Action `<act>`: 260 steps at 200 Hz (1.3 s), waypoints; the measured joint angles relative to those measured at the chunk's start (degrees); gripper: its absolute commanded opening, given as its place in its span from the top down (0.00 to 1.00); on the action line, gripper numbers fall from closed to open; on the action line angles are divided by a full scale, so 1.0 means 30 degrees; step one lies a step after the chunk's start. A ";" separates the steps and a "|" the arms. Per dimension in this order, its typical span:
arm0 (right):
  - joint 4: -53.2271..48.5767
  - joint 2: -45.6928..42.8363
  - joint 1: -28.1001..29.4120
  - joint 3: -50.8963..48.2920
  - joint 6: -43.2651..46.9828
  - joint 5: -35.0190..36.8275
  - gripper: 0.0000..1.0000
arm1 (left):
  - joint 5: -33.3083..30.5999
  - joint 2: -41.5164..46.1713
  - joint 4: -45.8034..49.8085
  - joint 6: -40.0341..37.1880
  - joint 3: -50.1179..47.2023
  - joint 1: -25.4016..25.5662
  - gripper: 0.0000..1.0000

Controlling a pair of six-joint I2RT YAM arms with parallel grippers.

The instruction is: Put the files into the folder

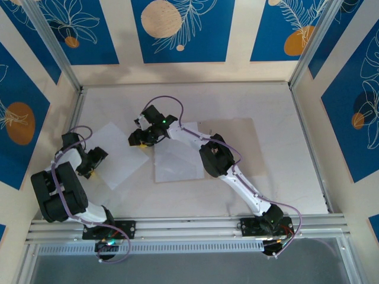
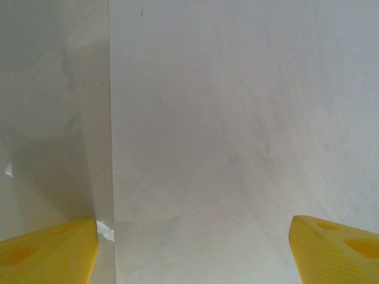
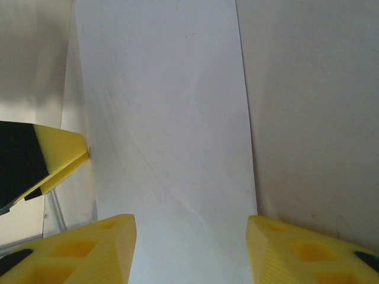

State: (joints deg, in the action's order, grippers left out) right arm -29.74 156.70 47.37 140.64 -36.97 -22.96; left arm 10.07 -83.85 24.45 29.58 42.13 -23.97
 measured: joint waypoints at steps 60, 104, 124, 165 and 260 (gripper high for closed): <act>0.0000 0.0022 -0.0015 0.0015 -0.0080 -0.0007 0.47 | 0.0568 0.0189 -0.0510 -0.0036 -0.0036 0.0175 0.24; 0.0015 0.0022 -0.0022 0.0022 -0.0211 -0.0007 0.47 | 0.0503 0.0189 -0.0517 -0.0044 -0.0109 0.0168 0.26; 0.0015 0.0022 -0.0036 0.0022 -0.0219 -0.0015 0.47 | 0.0430 0.0109 -0.0510 -0.0051 -0.0146 0.0168 0.28; 0.0022 0.0029 -0.0036 0.0022 -0.0219 -0.0022 0.47 | -0.0219 -0.0015 -0.0532 -0.0044 -0.0270 0.0168 0.28; 0.0029 0.0058 -0.0051 0.0051 -0.0226 -0.0160 0.47 | 0.0882 -0.0248 -0.1851 0.0124 -0.0517 0.0102 0.25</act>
State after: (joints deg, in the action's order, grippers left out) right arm -29.65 156.88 47.22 140.79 -37.65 -23.44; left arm 12.71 -84.60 18.90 29.95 40.58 -23.66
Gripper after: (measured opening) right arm 0.532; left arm 0.740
